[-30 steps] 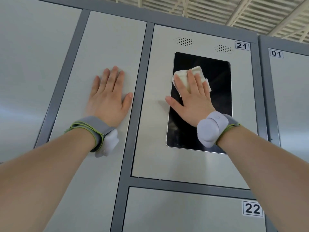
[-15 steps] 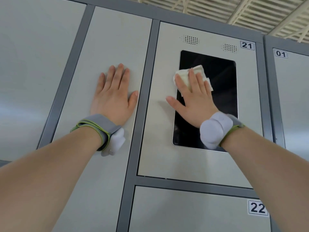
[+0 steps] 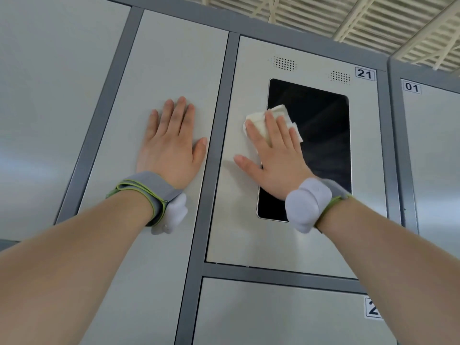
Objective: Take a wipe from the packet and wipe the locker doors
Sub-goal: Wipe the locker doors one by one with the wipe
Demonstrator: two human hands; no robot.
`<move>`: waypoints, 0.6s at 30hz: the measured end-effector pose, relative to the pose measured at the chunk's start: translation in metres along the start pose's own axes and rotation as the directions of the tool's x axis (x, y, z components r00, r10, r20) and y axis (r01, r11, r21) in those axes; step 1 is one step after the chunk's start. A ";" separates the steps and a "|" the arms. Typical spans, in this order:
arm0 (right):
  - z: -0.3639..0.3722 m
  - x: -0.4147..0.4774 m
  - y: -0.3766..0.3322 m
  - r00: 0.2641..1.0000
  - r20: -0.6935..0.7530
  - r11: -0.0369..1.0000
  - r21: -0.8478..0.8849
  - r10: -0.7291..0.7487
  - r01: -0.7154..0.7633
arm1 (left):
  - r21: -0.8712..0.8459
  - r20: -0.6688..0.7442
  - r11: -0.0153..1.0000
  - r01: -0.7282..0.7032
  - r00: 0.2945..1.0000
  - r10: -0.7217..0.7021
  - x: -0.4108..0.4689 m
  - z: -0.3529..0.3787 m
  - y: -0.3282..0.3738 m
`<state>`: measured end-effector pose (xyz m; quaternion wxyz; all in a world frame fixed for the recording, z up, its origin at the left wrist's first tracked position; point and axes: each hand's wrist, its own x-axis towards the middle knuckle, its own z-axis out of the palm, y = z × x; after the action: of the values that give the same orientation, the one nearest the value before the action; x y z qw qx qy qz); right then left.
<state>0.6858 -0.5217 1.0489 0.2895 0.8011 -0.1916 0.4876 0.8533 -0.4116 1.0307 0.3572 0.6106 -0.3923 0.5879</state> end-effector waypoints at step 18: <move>0.006 -0.001 -0.015 0.997 -0.025 0.996 -0.057 -0.068 0.067 | -0.061 0.047 0.997 -0.049 0.998 0.052 0.002 -0.005 -0.007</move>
<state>0.6980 -0.5147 1.0416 0.3308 0.7920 -0.1741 0.4828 0.8577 -0.4043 1.0327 0.3507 0.6038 -0.4335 0.5696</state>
